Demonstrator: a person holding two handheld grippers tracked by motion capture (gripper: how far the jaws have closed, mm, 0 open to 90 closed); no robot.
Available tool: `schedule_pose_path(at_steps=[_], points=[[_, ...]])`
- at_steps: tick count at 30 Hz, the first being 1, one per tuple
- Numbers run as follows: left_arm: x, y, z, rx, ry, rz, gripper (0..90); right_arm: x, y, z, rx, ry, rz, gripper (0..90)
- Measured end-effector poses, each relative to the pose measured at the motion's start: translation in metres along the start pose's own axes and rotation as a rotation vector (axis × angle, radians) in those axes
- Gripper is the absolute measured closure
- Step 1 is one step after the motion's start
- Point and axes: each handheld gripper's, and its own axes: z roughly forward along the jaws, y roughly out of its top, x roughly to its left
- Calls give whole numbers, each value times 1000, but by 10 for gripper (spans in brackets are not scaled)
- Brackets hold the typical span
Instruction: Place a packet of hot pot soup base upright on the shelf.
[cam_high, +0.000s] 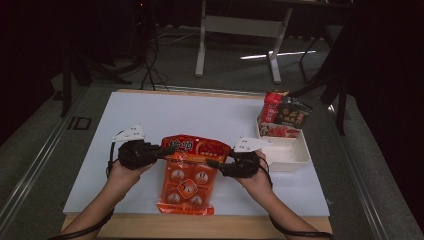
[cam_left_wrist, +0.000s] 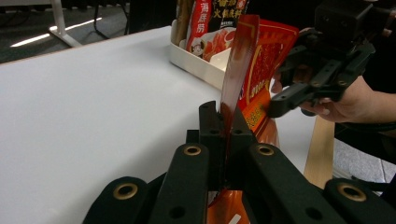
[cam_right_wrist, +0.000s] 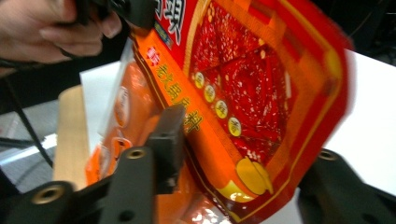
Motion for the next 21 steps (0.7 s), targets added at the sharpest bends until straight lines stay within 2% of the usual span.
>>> schedule_pose_path(at_steps=[3,7,9,11,15,17,21], points=[[1,0,0,-1,-2,-6,892,-7,0,1,5,54,43,644],[0,1,1,-3,-13,-9,892,-10,0,3,22,124,73,742],[-1,2,2,5,-3,1,892,-9,1,5,44,156,72,865],[-1,2,2,5,-6,-1,892,-5,2,7,63,134,47,885],[-4,4,-2,-1,-23,-1,892,1,9,2,88,131,18,900],[-9,8,-6,-13,-31,12,892,5,15,-4,85,146,15,900],[-19,17,-14,-43,-55,36,891,16,26,-18,66,144,-11,900]])
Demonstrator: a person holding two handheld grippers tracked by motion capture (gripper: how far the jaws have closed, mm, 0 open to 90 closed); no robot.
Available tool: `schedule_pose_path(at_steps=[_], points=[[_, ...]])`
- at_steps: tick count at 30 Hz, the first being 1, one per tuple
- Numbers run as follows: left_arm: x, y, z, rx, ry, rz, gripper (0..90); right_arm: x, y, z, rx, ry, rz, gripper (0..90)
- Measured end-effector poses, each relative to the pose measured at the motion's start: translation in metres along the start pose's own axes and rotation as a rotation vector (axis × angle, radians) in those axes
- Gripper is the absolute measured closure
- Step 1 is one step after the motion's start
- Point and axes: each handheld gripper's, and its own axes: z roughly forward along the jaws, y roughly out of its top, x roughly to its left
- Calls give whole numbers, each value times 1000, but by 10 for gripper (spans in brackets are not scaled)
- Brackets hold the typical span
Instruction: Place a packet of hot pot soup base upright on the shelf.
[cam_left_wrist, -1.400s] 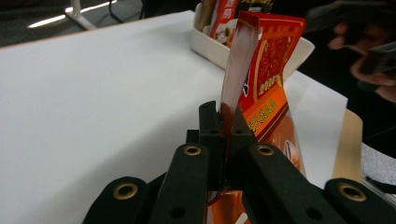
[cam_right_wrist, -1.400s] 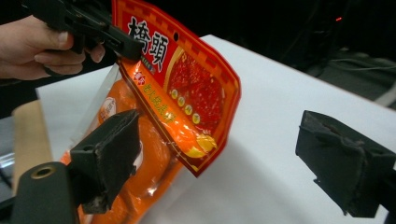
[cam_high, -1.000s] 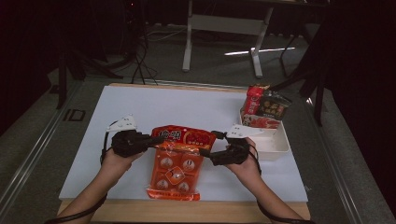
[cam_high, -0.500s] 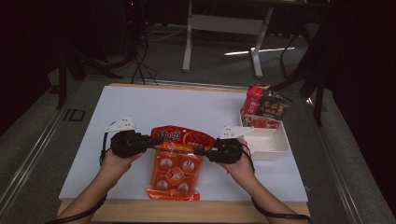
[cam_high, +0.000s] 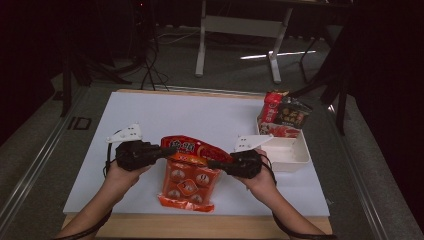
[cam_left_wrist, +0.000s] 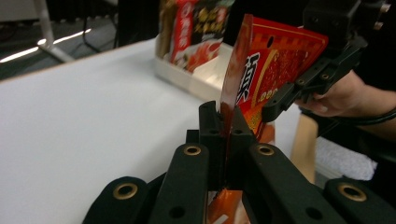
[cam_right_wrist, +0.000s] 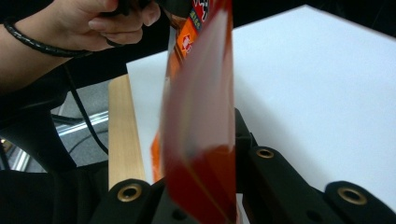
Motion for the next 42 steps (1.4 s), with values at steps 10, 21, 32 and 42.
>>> schedule_pose_path(at_steps=[10,21,32,42], points=[[-4,3,6,-38,-36,24,872,10,17,-27,-50,-54,-36,900],[1,-3,13,-83,22,5,511,11,31,-41,-40,-104,-104,900],[10,-27,7,-99,56,-63,136,7,46,-64,-89,-127,-105,900],[14,-55,6,-65,105,-53,13,-9,66,-105,-171,-209,-95,900]])
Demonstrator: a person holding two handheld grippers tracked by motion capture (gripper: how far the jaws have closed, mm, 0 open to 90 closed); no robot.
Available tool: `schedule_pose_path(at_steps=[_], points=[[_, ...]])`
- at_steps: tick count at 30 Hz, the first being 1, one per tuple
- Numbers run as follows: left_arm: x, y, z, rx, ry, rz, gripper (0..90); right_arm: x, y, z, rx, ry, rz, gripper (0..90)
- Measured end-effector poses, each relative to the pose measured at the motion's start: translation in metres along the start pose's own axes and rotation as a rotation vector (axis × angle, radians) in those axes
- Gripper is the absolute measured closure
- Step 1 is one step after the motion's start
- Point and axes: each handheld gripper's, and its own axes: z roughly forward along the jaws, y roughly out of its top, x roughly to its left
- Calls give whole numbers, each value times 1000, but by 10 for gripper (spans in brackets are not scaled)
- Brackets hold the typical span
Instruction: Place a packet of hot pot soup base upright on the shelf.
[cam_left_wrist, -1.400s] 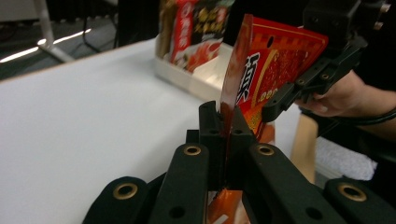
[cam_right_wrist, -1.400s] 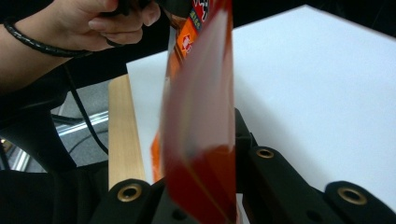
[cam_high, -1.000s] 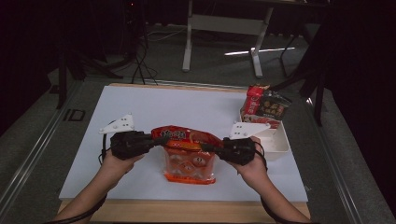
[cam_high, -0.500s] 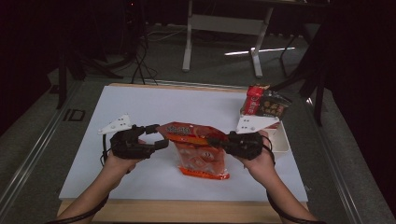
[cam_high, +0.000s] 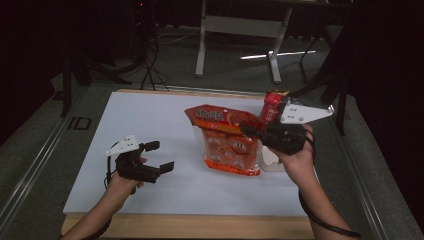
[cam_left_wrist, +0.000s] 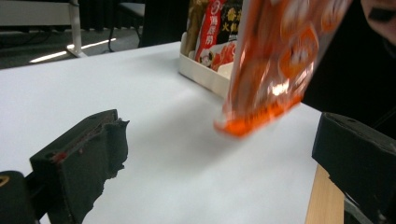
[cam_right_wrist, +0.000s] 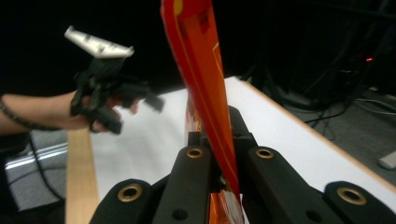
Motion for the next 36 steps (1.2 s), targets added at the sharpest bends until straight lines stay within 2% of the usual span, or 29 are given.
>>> schedule_pose_path(at_steps=[5,17,20,23,26,30,32,36], points=[[1,-12,-4,20,41,0,0,-15,10,-18,-26,-60,5,900],[5,-35,-9,46,57,-44,0,-55,18,-61,-61,-189,37,900],[6,-36,-11,35,60,-47,0,-63,13,-70,-68,-211,49,900],[5,-38,-12,17,74,-13,0,-70,5,-76,-71,-238,69,900],[5,-40,-11,24,85,14,0,-79,-6,-83,-78,-257,92,900],[6,-41,-10,26,85,9,0,-88,-16,-88,-82,-272,123,900],[8,-42,-10,19,87,4,0,-95,-27,-92,-75,-295,143,900],[9,-42,-10,21,83,4,0,-101,-36,-93,-74,-301,165,900]])
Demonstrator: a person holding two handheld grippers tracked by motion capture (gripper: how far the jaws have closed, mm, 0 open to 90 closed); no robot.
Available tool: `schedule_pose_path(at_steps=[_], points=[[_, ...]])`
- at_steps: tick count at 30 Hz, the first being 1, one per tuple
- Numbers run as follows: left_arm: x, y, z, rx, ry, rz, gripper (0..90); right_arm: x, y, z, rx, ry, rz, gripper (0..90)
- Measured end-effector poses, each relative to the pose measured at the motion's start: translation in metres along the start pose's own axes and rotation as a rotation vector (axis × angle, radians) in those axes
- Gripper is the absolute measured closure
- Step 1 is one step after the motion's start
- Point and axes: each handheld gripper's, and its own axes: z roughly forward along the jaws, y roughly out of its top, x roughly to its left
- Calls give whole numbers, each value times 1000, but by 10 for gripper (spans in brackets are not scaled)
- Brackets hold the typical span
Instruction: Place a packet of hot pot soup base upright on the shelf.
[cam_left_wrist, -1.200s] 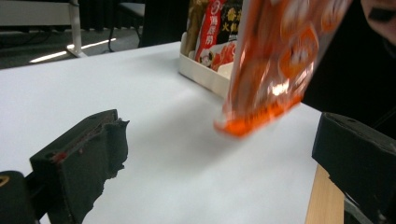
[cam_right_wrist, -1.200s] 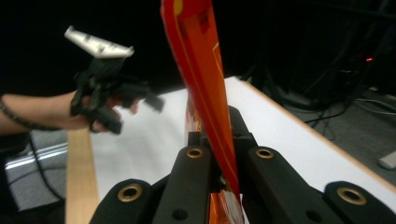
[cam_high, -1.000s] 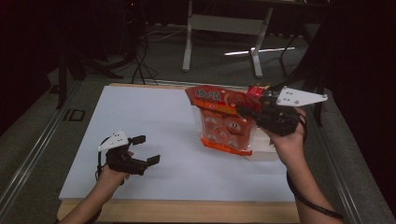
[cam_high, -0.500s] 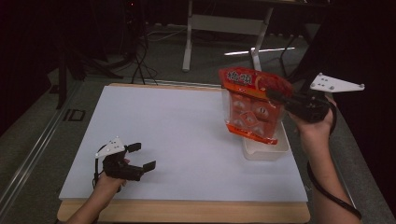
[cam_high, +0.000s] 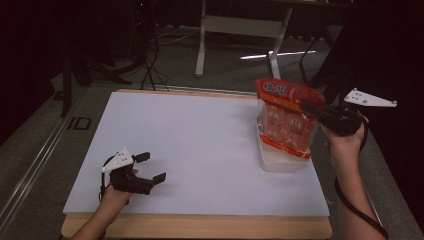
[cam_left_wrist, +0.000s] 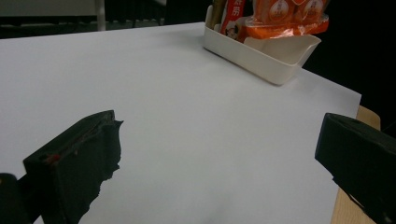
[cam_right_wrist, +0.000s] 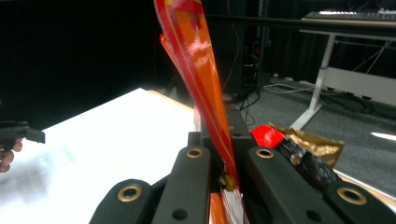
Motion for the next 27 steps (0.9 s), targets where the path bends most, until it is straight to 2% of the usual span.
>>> schedule_pose_path(at_steps=[6,12,18,22,27], points=[[1,-2,1,3,-9,-7,0,-13,-15,3,10,6,52,900],[2,-4,1,7,-13,-19,0,-15,-23,10,35,9,64,900],[3,-5,1,8,-17,-24,0,-20,-34,10,15,28,115,900],[4,-5,1,9,-17,-28,0,-24,-48,15,55,12,138,899],[4,-6,2,12,-17,-30,0,-27,-61,19,42,2,167,899]])
